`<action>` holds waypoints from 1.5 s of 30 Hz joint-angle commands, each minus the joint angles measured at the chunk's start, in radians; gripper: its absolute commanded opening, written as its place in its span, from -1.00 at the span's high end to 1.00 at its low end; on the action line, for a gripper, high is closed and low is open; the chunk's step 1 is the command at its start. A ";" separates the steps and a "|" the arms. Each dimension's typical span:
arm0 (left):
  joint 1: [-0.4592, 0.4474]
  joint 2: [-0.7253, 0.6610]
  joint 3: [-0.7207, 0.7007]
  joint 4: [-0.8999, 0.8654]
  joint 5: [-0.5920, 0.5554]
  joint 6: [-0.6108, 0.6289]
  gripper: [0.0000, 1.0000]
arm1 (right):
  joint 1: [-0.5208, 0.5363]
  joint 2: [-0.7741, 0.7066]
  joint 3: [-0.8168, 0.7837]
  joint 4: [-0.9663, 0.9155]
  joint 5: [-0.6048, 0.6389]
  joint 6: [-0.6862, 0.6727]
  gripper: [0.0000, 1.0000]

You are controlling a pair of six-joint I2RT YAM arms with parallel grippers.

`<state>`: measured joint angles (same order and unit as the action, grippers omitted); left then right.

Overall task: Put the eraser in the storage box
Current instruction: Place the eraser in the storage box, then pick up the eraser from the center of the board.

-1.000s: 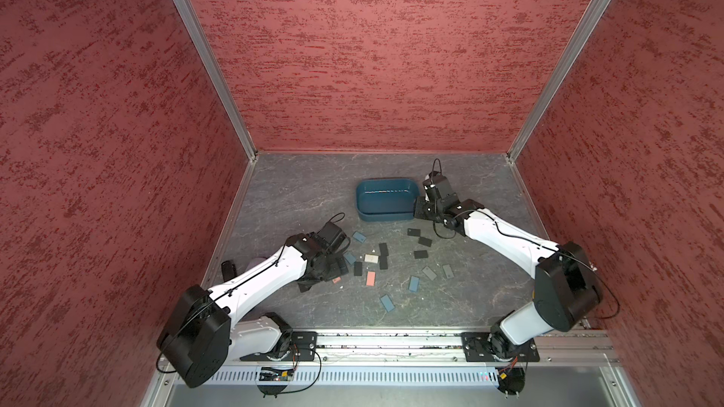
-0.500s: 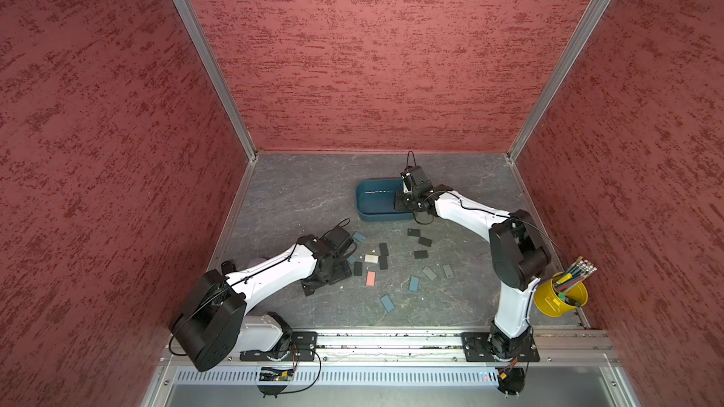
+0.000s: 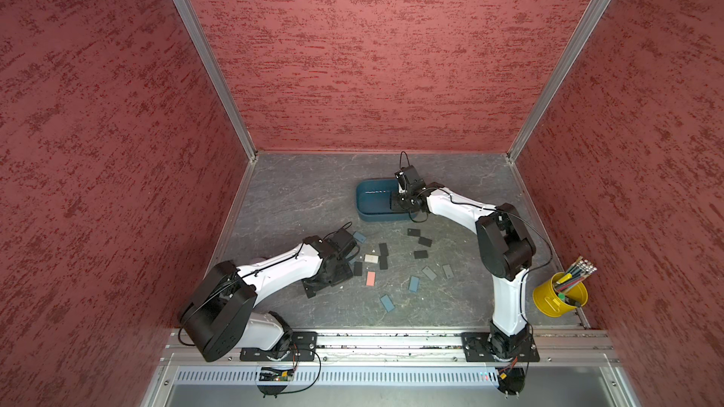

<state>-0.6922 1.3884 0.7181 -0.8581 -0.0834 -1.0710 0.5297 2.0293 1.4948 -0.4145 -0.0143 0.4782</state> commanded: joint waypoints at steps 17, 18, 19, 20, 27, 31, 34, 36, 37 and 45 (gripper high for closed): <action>-0.009 0.027 -0.014 0.029 -0.036 -0.056 -0.70 | 0.005 -0.211 -0.111 0.078 0.029 0.012 -0.35; -0.010 0.032 -0.014 0.031 -0.034 -0.059 -0.68 | 0.006 -0.240 -0.137 0.093 0.027 0.014 -0.41; -0.013 0.035 -0.014 0.034 -0.032 -0.061 -0.66 | 0.007 -0.265 -0.163 0.108 0.025 0.016 -0.45; -0.014 0.037 -0.013 0.037 -0.029 -0.062 -0.64 | 0.007 -0.288 -0.179 0.120 0.025 0.017 -0.50; -0.035 0.059 -0.005 0.055 -0.026 -0.072 -0.50 | 0.010 -0.437 -0.325 0.181 0.053 0.029 -0.85; -0.039 0.075 -0.005 0.062 -0.025 -0.069 -0.38 | 0.010 -0.509 -0.396 0.202 0.061 0.034 -0.97; -0.039 0.078 -0.005 0.059 -0.037 -0.063 -0.32 | 0.011 -0.568 -0.444 0.216 0.056 0.027 -0.98; -0.037 0.076 -0.003 0.052 -0.053 -0.058 -0.26 | 0.011 -0.608 -0.468 0.217 0.057 0.019 -0.98; -0.037 0.076 -0.004 0.050 -0.055 -0.055 -0.23 | 0.010 -0.618 -0.473 0.214 0.060 0.016 -0.98; -0.028 0.090 -0.005 0.062 -0.076 -0.022 0.04 | 0.012 -0.668 -0.524 0.203 0.056 0.018 -0.98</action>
<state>-0.7258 1.4479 0.7238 -0.7921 -0.1173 -1.1130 0.5354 1.3853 0.9958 -0.2268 0.0196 0.5030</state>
